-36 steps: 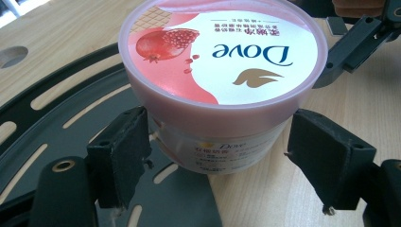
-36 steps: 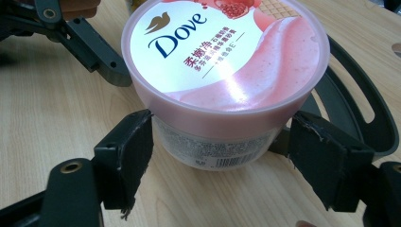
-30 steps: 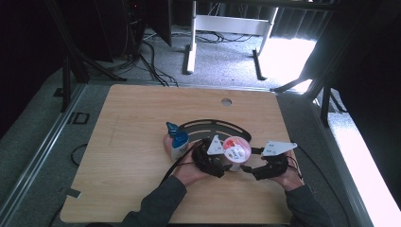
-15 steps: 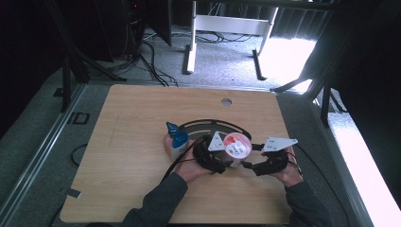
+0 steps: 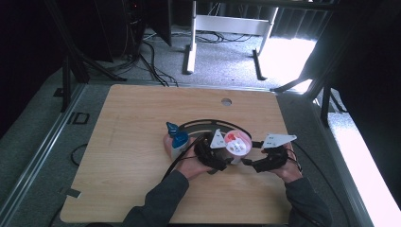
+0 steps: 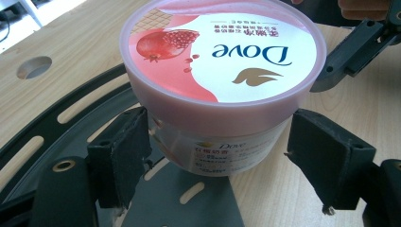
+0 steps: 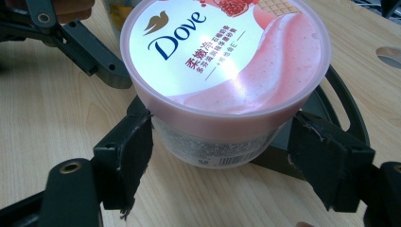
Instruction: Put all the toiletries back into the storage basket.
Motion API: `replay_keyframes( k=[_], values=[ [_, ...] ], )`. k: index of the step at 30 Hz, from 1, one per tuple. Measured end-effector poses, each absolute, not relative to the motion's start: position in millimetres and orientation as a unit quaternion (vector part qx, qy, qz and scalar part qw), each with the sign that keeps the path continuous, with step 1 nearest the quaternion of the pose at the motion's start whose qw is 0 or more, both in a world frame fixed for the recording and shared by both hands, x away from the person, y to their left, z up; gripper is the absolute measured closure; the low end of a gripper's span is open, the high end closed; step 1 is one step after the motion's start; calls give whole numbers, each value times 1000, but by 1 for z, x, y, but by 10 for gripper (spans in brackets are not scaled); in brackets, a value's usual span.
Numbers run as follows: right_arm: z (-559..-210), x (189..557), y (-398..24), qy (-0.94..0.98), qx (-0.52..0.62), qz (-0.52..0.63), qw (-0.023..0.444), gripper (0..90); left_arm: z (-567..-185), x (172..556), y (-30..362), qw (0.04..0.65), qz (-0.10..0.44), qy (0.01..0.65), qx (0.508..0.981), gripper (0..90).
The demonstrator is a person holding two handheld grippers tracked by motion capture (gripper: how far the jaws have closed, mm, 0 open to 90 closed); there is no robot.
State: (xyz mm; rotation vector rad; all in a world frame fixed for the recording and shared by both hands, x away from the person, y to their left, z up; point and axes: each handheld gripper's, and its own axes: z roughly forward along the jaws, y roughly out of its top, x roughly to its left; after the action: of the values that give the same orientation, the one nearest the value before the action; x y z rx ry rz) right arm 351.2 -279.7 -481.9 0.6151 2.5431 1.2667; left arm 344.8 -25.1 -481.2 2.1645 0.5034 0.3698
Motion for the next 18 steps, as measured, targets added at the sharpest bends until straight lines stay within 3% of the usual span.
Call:
replay_keyframes(
  k=[18],
  values=[
    [-481,366,-281,868,216,432,113,232,-480,355,-29,426,160,211,865,223]
  ],
)
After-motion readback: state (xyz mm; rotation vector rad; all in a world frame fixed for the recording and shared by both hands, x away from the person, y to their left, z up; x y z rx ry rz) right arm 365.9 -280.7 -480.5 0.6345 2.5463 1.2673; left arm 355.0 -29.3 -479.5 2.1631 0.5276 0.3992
